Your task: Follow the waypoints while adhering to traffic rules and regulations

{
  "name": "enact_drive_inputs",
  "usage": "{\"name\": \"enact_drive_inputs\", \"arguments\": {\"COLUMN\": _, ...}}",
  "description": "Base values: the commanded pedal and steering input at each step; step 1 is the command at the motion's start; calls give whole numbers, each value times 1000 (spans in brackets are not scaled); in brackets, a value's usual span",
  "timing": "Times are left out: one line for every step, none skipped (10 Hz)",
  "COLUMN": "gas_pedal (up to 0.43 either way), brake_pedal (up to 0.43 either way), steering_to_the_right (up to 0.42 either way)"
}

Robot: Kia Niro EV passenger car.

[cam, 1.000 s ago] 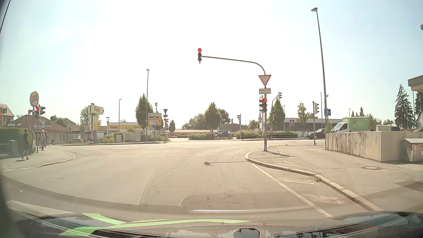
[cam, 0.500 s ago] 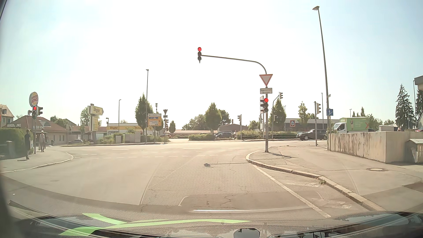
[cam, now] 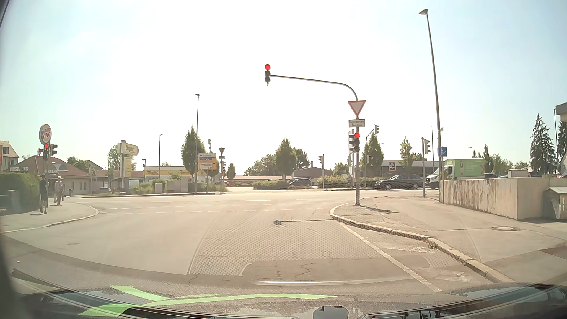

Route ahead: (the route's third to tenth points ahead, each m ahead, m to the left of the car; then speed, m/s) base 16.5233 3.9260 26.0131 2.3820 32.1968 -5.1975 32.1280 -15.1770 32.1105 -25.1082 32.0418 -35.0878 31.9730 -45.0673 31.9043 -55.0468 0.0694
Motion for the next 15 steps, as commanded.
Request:
{"name": "enact_drive_inputs", "arguments": {"gas_pedal": 0, "brake_pedal": 268, "steering_to_the_right": -20}}
{"name": "enact_drive_inputs", "arguments": {"gas_pedal": 0, "brake_pedal": 268, "steering_to_the_right": -20}}
{"name": "enact_drive_inputs", "arguments": {"gas_pedal": 0, "brake_pedal": 268, "steering_to_the_right": -20}}
{"name": "enact_drive_inputs", "arguments": {"gas_pedal": 0, "brake_pedal": 268, "steering_to_the_right": -20}}
{"name": "enact_drive_inputs", "arguments": {"gas_pedal": 0, "brake_pedal": 268, "steering_to_the_right": -20}}
{"name": "enact_drive_inputs", "arguments": {"gas_pedal": 0, "brake_pedal": 268, "steering_to_the_right": -20}}
{"name": "enact_drive_inputs", "arguments": {"gas_pedal": 0, "brake_pedal": 268, "steering_to_the_right": -21}}
{"name": "enact_drive_inputs", "arguments": {"gas_pedal": 0, "brake_pedal": 268, "steering_to_the_right": -21}}
{"name": "enact_drive_inputs", "arguments": {"gas_pedal": 0, "brake_pedal": 268, "steering_to_the_right": -21}}
{"name": "enact_drive_inputs", "arguments": {"gas_pedal": 0, "brake_pedal": 268, "steering_to_the_right": -21}}
{"name": "enact_drive_inputs", "arguments": {"gas_pedal": 0, "brake_pedal": 268, "steering_to_the_right": -21}}
{"name": "enact_drive_inputs", "arguments": {"gas_pedal": 0, "brake_pedal": 268, "steering_to_the_right": -21}}
{"name": "enact_drive_inputs", "arguments": {"gas_pedal": 0, "brake_pedal": 268, "steering_to_the_right": -21}}
{"name": "enact_drive_inputs", "arguments": {"gas_pedal": 0, "brake_pedal": 268, "steering_to_the_right": -21}}
{"name": "enact_drive_inputs", "arguments": {"gas_pedal": 0, "brake_pedal": 268, "steering_to_the_right": -21}}
